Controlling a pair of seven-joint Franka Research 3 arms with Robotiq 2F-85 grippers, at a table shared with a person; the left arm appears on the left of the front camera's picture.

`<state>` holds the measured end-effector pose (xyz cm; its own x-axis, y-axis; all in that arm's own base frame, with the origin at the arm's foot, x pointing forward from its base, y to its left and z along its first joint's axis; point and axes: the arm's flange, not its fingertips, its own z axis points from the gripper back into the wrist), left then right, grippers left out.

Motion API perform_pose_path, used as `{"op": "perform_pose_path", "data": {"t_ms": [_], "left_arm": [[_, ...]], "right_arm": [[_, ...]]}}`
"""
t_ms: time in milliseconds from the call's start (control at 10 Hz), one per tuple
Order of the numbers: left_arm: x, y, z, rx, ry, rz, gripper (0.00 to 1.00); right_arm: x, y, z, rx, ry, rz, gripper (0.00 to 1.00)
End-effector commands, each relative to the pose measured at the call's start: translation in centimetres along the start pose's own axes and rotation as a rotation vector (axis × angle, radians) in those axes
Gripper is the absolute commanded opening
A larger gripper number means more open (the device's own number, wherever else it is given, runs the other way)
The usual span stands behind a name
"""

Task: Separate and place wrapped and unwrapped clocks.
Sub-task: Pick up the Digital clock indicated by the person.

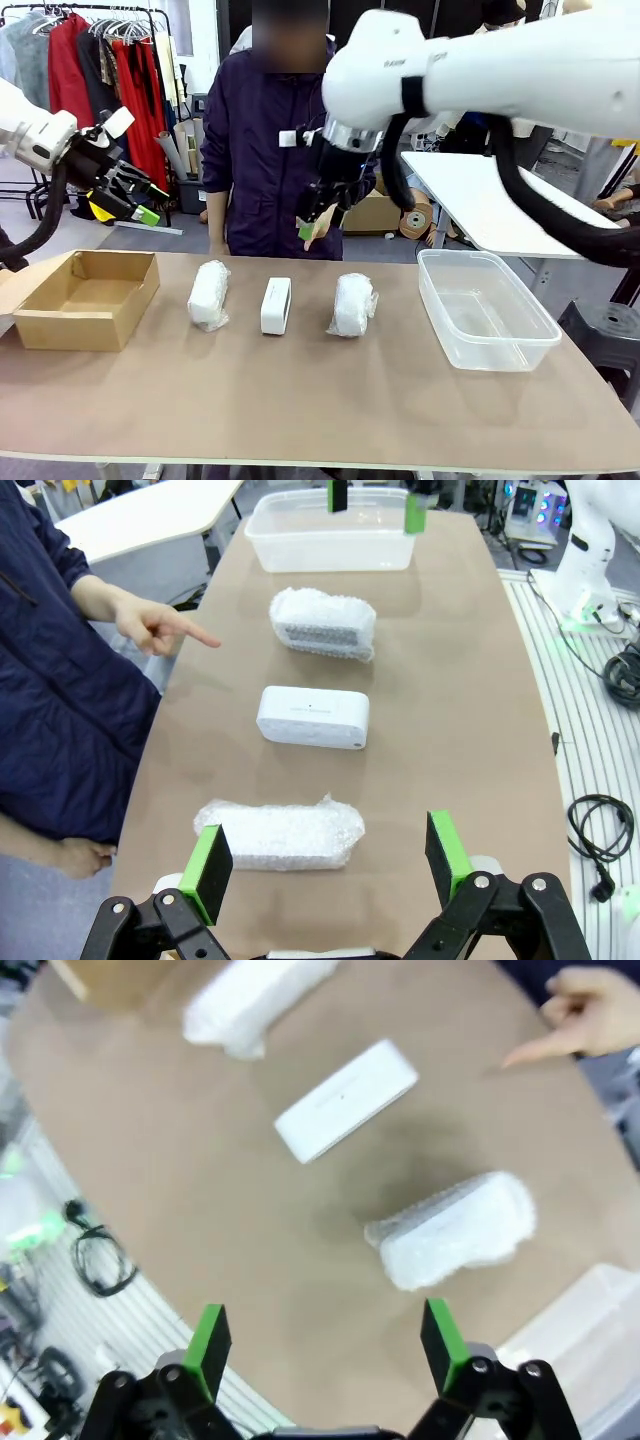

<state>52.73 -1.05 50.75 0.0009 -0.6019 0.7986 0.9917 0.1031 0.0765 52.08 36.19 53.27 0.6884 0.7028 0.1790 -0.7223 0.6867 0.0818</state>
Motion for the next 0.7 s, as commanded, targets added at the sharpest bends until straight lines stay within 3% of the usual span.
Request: {"op": "perform_pose_path", "data": {"t_ms": [0, 100, 200, 600], "left_arm": [[0.1, -0.1, 0.2, 0.003, -0.007, 0.002, 1.00], [0.1, -0.1, 0.2, 0.003, -0.007, 0.002, 1.00], [0.1, -0.1, 0.2, 0.003, -0.007, 0.002, 1.00], [0.1, -0.1, 0.2, 0.003, -0.007, 0.002, 1.00]], "right_arm": [[2.6, -0.8, -1.3, -0.062, 0.033, -0.076, 1.00], [2.6, -0.9, -2.7, -0.039, 0.043, -0.052, 1.00], [1.0, -0.4, -1.6, -0.021, 0.019, -0.026, 1.00], [1.0, -0.4, -1.6, -0.021, 0.019, -0.026, 1.00]]}}
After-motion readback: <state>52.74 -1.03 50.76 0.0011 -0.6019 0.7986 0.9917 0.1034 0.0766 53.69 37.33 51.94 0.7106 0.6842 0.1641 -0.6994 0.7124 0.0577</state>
